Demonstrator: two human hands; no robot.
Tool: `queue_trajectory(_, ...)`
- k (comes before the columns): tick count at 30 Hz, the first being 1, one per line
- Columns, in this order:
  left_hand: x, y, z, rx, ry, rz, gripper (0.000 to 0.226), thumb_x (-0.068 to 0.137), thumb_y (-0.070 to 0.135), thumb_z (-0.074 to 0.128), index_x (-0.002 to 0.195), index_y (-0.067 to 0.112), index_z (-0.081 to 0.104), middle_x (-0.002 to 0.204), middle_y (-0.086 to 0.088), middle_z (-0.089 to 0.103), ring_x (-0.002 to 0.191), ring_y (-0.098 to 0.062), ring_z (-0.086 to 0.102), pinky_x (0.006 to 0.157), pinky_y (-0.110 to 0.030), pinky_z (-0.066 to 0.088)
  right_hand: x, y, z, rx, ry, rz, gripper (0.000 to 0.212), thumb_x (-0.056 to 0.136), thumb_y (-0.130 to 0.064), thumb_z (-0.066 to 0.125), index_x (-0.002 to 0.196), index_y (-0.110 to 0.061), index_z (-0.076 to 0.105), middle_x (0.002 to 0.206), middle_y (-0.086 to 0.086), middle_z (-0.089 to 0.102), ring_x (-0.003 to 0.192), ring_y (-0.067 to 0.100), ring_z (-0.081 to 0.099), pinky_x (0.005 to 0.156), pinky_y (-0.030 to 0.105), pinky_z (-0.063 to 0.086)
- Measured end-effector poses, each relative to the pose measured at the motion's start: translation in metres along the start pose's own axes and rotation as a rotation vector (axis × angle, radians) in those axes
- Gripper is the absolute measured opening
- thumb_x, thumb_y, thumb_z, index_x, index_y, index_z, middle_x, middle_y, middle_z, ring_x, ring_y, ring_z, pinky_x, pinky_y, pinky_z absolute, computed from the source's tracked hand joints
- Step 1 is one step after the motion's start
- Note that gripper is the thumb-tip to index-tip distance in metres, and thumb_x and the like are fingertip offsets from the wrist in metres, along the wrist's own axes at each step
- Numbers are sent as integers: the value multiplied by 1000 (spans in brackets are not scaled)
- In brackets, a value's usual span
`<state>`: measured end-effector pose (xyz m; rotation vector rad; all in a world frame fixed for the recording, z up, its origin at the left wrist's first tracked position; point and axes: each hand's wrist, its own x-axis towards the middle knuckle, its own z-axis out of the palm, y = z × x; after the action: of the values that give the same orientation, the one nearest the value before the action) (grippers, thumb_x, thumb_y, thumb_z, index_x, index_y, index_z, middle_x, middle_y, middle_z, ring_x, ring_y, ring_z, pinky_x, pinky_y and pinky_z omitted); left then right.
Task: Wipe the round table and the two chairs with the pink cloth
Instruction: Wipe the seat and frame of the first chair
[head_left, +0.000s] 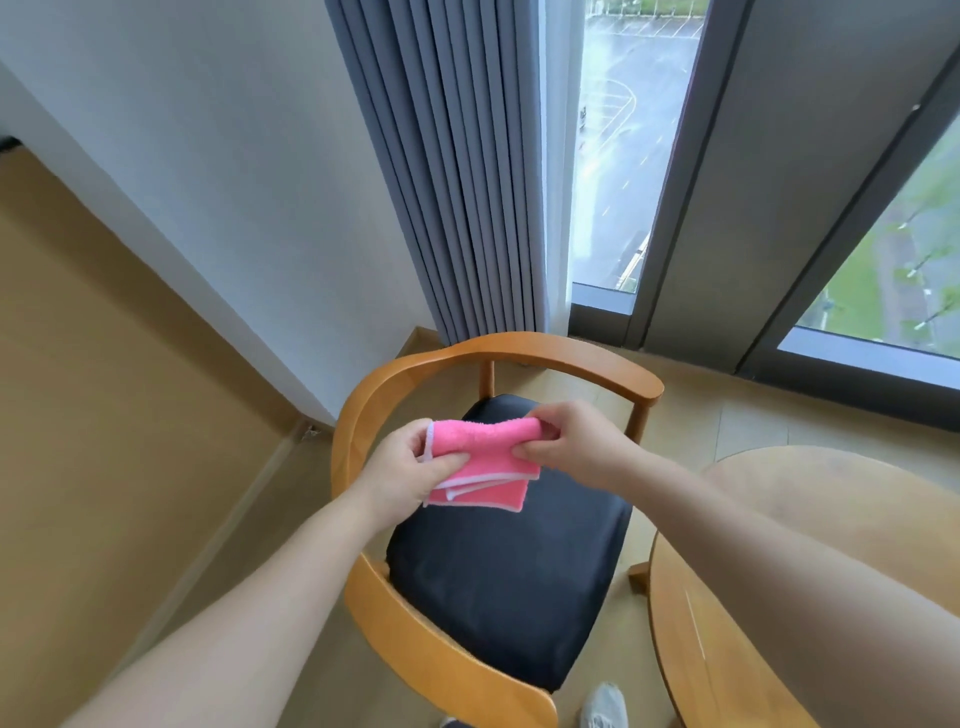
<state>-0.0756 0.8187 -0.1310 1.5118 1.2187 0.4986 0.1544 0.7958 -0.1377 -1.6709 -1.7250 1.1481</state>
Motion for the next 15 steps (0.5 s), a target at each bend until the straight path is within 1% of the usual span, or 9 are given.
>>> queue_trajectory(2, 7, -4, 2, 19, 15, -13, 25, 85, 30, 69, 108, 34, 59, 97, 10, 67, 96, -9, 66, 73, -29, 59, 4, 12, 0, -14, 18, 11, 2, 87, -23, 66, 89, -22, 67, 80, -5, 69, 76, 12, 65, 69, 32, 55)
queue_trajectory(4, 18, -11, -2, 20, -1, -29, 27, 86, 30, 69, 111, 35, 60, 99, 11, 67, 98, -8, 66, 74, -28, 59, 12, 24, 1, -55, 49, 32, 7, 90, -24, 63, 89, -30, 65, 77, -11, 66, 74, 7, 63, 67, 28, 54)
queue_trajectory(6, 34, -22, -10, 53, -23, -52, 26, 87, 27, 68, 110, 37, 62, 99, 15, 68, 99, -5, 65, 75, -24, 57, 24, 37, 3, -93, 77, 67, 9, 91, -25, 60, 92, -32, 65, 78, -15, 65, 74, 6, 62, 67, 26, 54)
queue_trajectory(7, 45, -29, -15, 118, -24, -52, 24, 89, 25, 66, 108, 39, 62, 99, 17, 68, 100, -4, 64, 76, -21, 56, 32, 44, 5, -108, 84, 77, 10, 91, -26, 59, 92, -33, 65, 79, -15, 65, 74, 5, 62, 66, 25, 54)
queue_trajectory(9, 71, -46, -27, 308, -24, -38, 24, 91, 22, 63, 106, 41, 61, 97, 19, 66, 99, -2, 63, 76, -14, 53, 52, 61, 14, -145, 75, 74, 11, 91, -27, 57, 90, -34, 65, 79, -16, 65, 72, 3, 61, 62, 21, 51)
queue_trajectory(11, 100, -65, -37, 523, -42, -23, 20, 92, 22, 60, 108, 35, 58, 93, 16, 64, 89, -6, 63, 68, -12, 52, 73, 77, 29, -184, 35, 63, 12, 92, -28, 54, 92, -34, 65, 80, -16, 65, 71, 2, 60, 60, 21, 50)
queue_trajectory(13, 129, -80, -45, 775, -78, 18, 17, 91, 25, 59, 107, 28, 54, 87, 12, 61, 77, -11, 62, 57, -11, 44, 93, 91, 44, -224, -6, 44, 13, 92, -29, 52, 94, -34, 64, 81, -16, 65, 71, 2, 60, 62, 23, 52)
queue_trajectory(15, 155, -98, -51, 1032, -110, 101, 15, 87, 29, 61, 96, 24, 50, 80, 9, 55, 71, -16, 58, 53, -14, 37, 114, 102, 60, -254, -42, 16, 14, 93, -29, 50, 95, -33, 63, 83, -14, 66, 73, 3, 61, 67, 26, 53)
